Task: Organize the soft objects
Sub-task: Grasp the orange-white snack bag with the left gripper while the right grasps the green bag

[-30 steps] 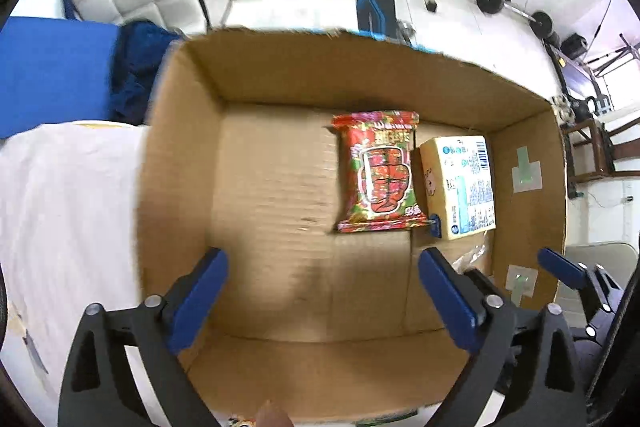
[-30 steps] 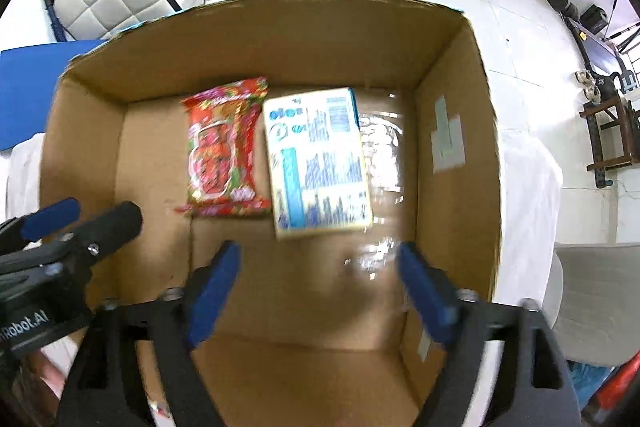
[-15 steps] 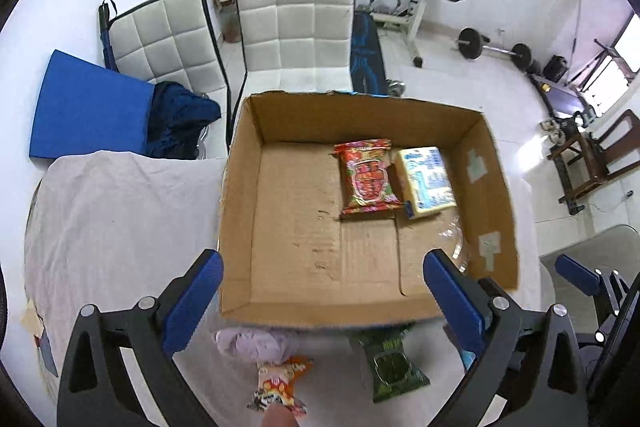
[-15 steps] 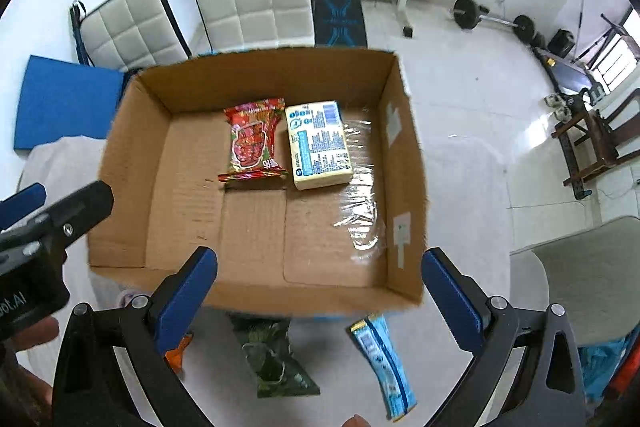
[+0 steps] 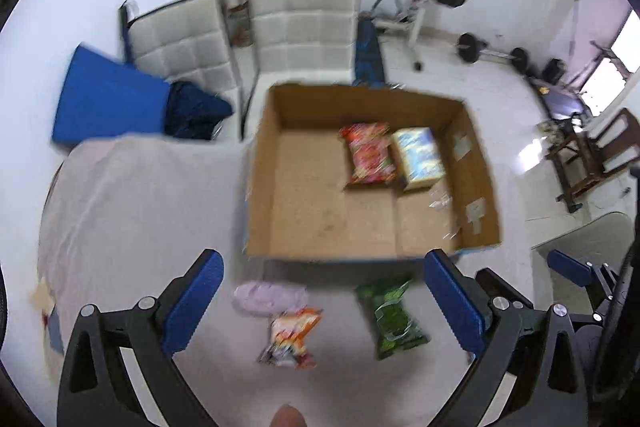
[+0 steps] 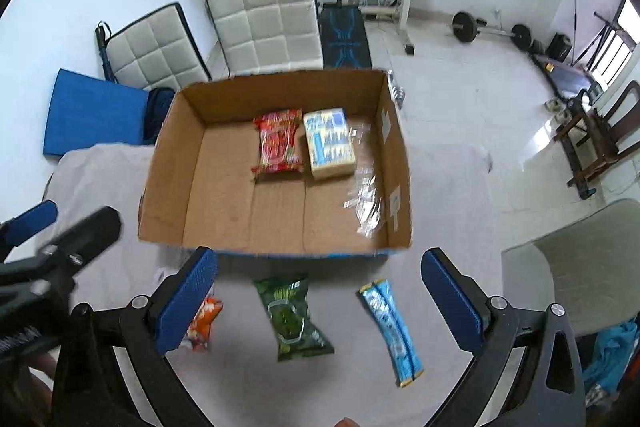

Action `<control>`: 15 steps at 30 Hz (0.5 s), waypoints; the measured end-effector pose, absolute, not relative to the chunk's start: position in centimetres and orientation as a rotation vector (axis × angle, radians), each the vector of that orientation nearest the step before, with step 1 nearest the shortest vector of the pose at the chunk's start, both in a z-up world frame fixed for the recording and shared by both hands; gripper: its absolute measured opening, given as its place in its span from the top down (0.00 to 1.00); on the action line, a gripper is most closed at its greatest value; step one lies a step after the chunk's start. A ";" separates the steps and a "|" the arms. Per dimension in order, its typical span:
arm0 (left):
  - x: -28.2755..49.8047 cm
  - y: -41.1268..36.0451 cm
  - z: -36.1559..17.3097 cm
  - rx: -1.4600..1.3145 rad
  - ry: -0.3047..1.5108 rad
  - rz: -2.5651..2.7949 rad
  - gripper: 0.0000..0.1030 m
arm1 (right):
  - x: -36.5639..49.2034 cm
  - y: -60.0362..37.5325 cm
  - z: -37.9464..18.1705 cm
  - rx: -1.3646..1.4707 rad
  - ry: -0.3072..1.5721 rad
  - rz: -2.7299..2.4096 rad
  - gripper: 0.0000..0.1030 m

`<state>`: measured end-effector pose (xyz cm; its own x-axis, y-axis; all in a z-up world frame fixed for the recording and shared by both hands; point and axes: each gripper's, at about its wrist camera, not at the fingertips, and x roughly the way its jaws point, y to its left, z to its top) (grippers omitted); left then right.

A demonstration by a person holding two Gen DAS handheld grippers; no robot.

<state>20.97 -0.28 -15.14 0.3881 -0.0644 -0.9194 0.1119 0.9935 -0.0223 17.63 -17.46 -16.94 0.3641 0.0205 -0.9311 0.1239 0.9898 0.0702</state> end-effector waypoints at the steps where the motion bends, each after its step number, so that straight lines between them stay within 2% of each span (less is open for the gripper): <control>1: 20.7 0.4 -15.9 0.037 1.185 -0.089 0.00 | 17.4 -17.3 -17.9 0.135 1.232 -0.057 0.00; 7: 19.1 4.6 -24.7 0.004 1.390 0.062 0.00 | 17.3 -15.5 -27.3 0.114 1.429 0.020 0.00; 10: 18.6 6.9 -29.3 -0.180 1.534 0.075 0.00 | 17.5 -14.6 -32.2 0.105 1.511 0.026 0.00; 13: 18.1 8.5 -32.5 -0.360 1.591 0.078 0.00 | 17.7 -13.9 -35.5 0.111 1.567 0.023 0.03; 15: 18.3 8.4 -33.8 -0.358 1.596 0.078 0.00 | 17.7 -13.6 -37.0 0.129 1.604 0.027 0.11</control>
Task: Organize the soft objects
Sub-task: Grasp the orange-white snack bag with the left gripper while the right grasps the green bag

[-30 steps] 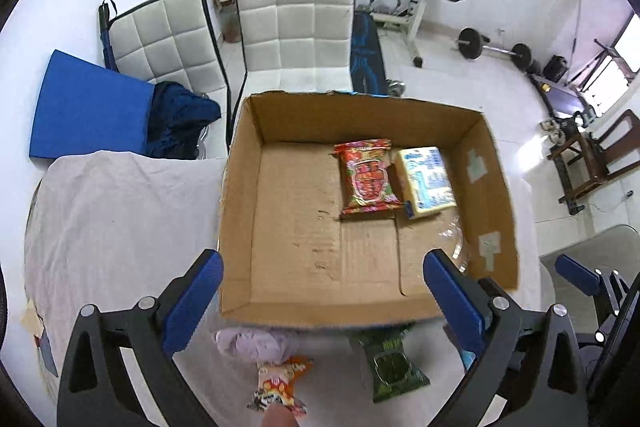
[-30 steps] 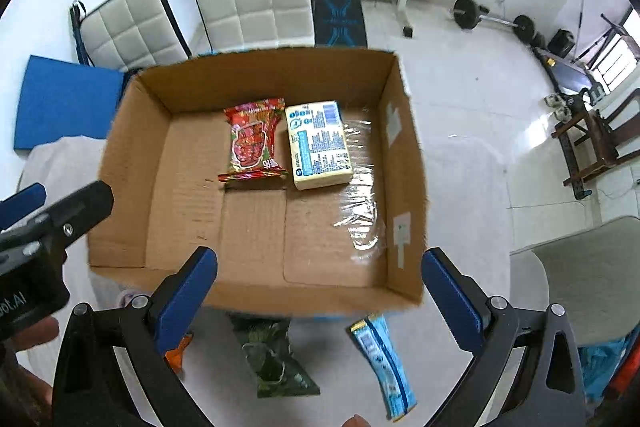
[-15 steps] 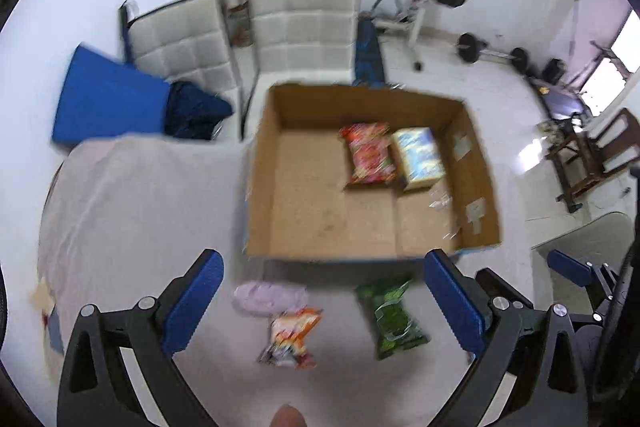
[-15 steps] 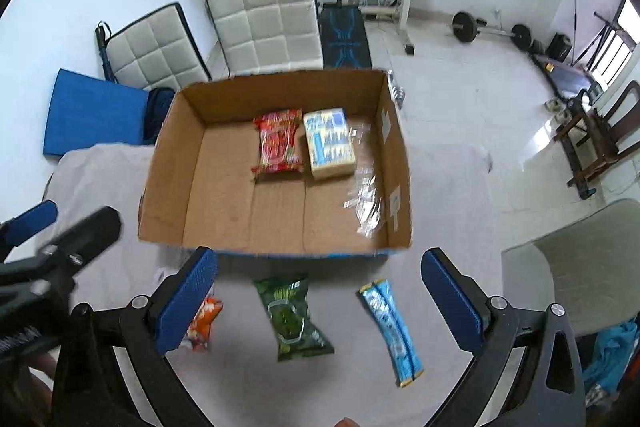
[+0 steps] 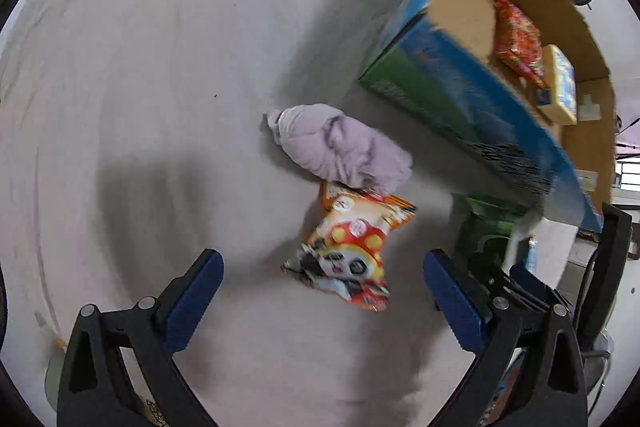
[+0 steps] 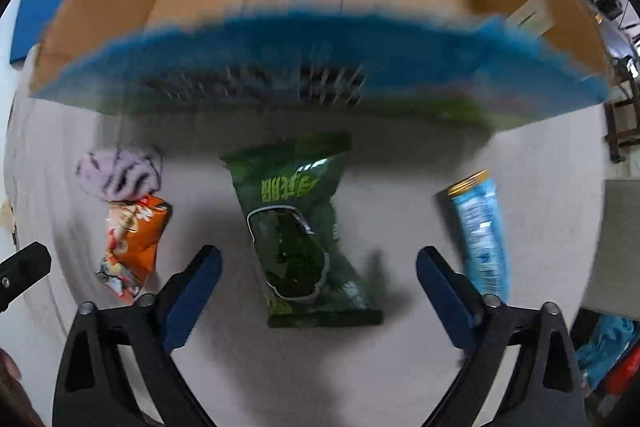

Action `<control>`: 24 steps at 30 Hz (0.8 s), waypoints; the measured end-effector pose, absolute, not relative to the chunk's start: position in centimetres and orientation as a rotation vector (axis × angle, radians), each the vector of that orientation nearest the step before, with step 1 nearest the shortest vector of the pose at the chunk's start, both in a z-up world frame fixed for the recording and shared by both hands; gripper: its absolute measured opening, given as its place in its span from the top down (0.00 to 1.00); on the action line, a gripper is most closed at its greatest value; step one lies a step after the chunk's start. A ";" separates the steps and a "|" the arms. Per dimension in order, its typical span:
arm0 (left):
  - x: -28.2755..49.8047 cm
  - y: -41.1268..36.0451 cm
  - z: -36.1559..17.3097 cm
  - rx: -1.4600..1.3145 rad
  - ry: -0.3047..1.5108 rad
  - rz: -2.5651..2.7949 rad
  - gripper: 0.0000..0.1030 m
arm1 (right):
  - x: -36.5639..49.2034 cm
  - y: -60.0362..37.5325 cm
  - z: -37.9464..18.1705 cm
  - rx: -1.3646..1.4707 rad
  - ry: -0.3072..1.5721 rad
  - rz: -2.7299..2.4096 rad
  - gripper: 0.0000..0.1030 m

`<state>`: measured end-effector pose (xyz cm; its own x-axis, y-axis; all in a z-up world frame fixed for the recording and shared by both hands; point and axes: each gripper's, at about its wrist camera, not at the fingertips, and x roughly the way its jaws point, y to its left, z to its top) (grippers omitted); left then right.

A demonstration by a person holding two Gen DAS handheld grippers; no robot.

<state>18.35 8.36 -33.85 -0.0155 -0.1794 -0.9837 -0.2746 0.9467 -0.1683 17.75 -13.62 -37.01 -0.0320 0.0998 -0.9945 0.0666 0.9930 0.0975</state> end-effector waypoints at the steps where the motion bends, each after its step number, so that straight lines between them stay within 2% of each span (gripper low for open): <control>1: 18.5 8.0 -34.5 -0.335 1.601 0.067 0.00 | 17.7 -13.5 -37.6 0.136 1.618 0.027 0.13; 6: 19.6 5.5 -38.0 -0.230 1.655 0.016 0.01 | 17.5 -13.0 -39.3 0.138 1.671 0.030 0.41; 7: 19.9 5.1 -38.6 -0.223 1.662 0.006 0.02 | 17.4 -13.0 -39.4 0.136 1.676 0.026 0.43; 10: 20.4 3.8 -39.9 -0.184 1.686 -0.013 0.13 | 17.1 -13.2 -39.6 0.154 1.694 0.034 0.51; 11: 20.6 3.3 -40.4 -0.170 1.692 -0.025 0.22 | 17.0 -13.3 -39.6 0.155 1.702 0.036 0.54; 12: 20.6 2.9 -40.7 -0.161 1.701 -0.036 0.27 | 16.9 -13.5 -39.5 0.159 1.709 0.037 0.55; 14: 20.5 2.1 -41.4 -0.161 1.723 -0.060 0.44 | 16.4 -13.7 -39.5 0.156 1.731 0.048 0.56; 21: 19.6 -0.2 -41.7 -0.074 1.692 -0.047 0.50 | 15.9 -15.2 -40.6 0.204 1.742 0.043 0.52; 24: 18.6 -0.5 -41.6 -0.082 1.681 -0.038 0.55 | 16.2 -15.3 -40.5 0.182 1.736 0.035 0.54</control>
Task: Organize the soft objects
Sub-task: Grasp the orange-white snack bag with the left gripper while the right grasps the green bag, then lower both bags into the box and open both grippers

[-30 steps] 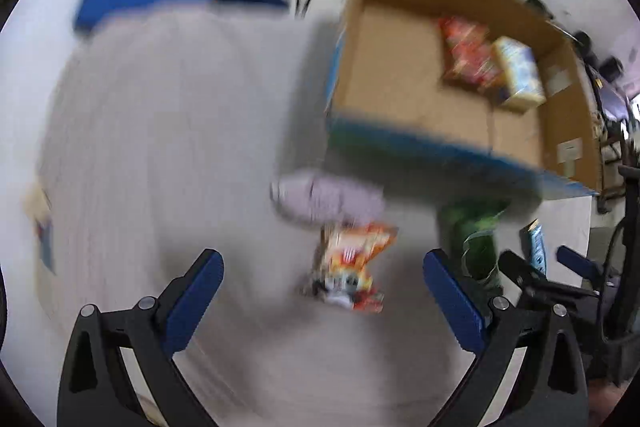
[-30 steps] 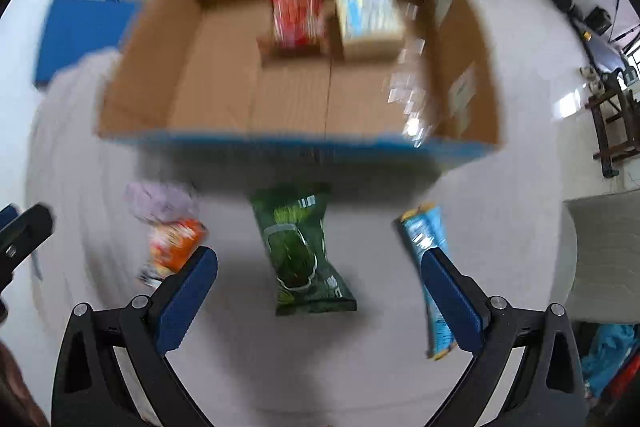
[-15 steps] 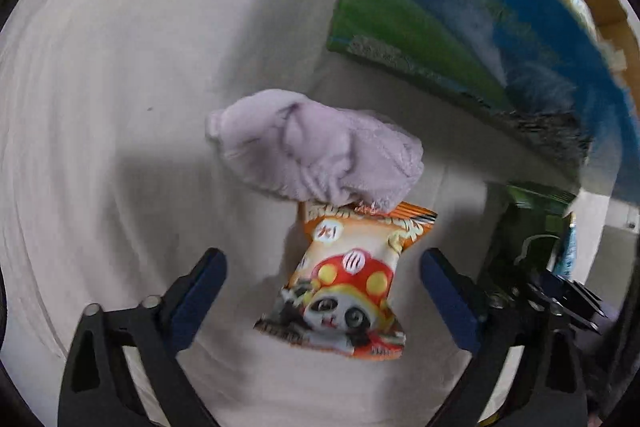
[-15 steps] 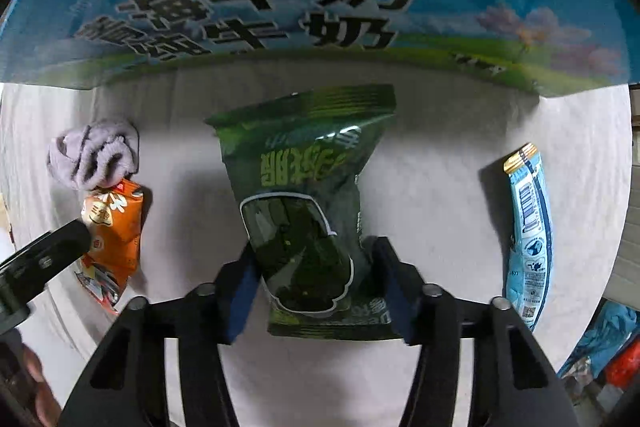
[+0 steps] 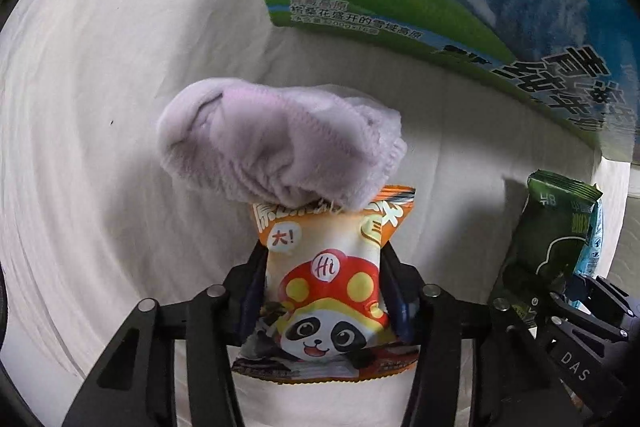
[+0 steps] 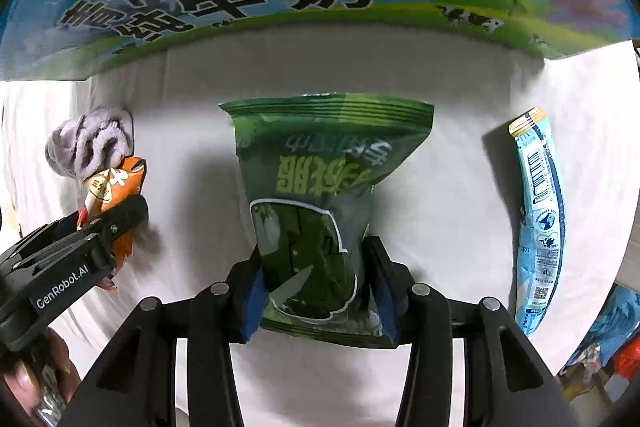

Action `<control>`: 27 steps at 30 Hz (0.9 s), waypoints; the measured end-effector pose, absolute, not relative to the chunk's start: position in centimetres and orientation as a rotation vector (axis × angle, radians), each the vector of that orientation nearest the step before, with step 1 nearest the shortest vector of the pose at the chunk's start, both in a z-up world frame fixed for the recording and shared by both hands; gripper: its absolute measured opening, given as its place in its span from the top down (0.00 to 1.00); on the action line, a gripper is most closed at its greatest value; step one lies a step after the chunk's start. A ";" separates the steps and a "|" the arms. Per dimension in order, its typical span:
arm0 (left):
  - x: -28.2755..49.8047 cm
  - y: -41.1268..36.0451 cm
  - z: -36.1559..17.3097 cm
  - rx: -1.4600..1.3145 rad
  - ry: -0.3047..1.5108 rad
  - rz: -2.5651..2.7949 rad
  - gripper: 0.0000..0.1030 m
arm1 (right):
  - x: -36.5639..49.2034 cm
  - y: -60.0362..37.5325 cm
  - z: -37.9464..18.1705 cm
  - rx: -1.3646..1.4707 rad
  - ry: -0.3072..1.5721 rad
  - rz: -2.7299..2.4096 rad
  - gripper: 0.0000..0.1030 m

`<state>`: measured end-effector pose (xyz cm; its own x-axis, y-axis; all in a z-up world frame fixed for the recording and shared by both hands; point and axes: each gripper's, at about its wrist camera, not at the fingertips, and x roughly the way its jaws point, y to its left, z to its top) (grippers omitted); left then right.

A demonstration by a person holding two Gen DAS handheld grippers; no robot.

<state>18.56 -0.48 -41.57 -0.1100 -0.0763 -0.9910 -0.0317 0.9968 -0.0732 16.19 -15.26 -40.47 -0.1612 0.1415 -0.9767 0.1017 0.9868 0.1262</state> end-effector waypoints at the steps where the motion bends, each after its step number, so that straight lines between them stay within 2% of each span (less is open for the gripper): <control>1: 18.3 -0.4 -41.6 -0.078 1.676 -0.033 0.55 | 16.2 -15.3 -40.3 0.174 1.731 0.035 0.55; 3: 17.1 -0.5 -41.1 -0.071 1.662 -0.029 0.56 | 15.8 -14.9 -40.1 0.154 1.724 0.030 0.60; 10: 13.5 -2.8 -38.2 -0.085 1.611 -0.080 0.57 | 13.4 -15.1 -37.7 0.168 1.714 0.082 0.62; 15: 11.8 -4.6 -34.1 -0.126 1.552 -0.124 0.57 | 12.7 -16.1 -33.8 0.203 1.667 0.123 0.62; 23: 13.7 -4.7 -25.8 -0.115 1.384 -0.165 0.57 | 14.1 -19.7 -25.7 0.214 1.534 0.138 0.62; 27: 15.2 -4.6 -22.7 -0.105 1.329 -0.182 0.57 | 15.2 -20.5 -23.3 0.218 1.482 0.141 0.62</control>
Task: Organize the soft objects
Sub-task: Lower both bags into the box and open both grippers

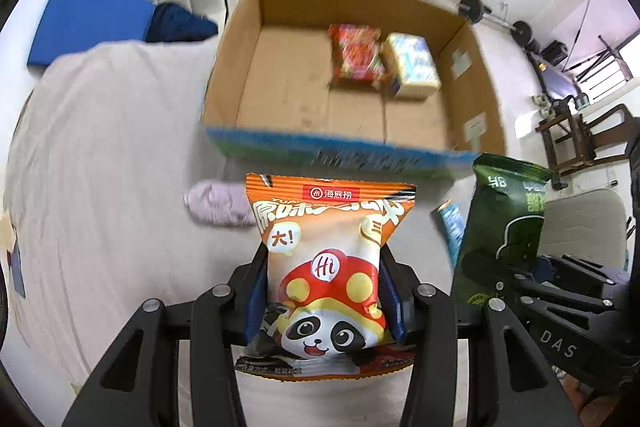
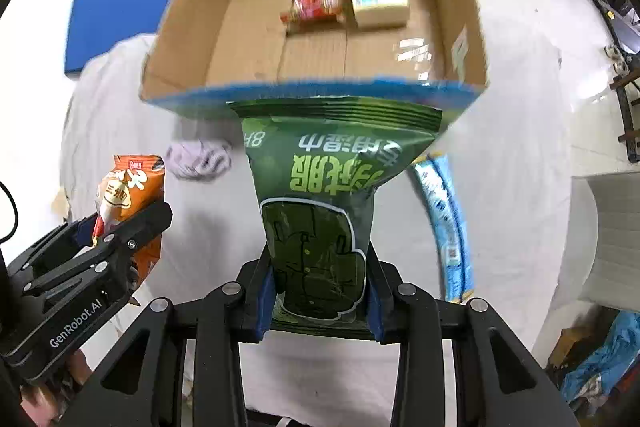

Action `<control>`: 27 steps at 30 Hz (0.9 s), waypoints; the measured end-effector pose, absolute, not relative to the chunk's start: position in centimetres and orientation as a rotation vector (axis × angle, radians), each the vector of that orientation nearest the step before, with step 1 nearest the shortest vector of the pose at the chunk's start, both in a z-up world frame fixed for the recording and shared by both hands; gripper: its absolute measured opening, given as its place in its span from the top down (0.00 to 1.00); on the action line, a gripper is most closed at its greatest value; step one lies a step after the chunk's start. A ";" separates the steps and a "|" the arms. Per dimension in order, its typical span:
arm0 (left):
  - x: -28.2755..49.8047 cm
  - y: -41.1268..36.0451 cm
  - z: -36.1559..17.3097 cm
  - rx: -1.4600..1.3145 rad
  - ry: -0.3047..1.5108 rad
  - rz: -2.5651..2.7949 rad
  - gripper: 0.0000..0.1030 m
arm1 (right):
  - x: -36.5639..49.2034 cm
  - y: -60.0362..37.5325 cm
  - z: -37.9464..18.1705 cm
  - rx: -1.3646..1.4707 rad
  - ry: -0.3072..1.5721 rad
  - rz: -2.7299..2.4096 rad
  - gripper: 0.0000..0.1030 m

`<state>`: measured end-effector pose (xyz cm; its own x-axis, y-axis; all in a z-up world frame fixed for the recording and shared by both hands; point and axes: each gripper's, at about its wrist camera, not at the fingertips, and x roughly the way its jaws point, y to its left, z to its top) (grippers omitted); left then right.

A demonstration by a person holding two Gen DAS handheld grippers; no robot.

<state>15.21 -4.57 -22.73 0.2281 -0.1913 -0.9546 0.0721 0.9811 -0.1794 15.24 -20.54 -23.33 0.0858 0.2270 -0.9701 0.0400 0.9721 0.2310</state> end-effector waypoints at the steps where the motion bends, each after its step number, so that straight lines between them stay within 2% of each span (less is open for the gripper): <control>1: 15.7 -4.4 -22.3 -0.099 1.320 -0.186 0.57 | 15.7 -20.4 -22.8 0.223 1.468 0.142 0.62; 9: 20.5 -3.6 -18.1 -0.081 1.227 -0.204 0.57 | 18.6 -19.7 -19.3 0.269 1.386 0.154 0.63; 14: 25.7 -2.9 -17.9 -0.018 1.239 -0.188 0.57 | 23.2 -21.0 -18.8 0.259 1.340 0.078 0.63; 27: 38.3 -1.7 -25.8 0.010 1.384 -0.128 0.56 | 31.6 -23.2 -29.3 0.343 1.465 -0.082 0.62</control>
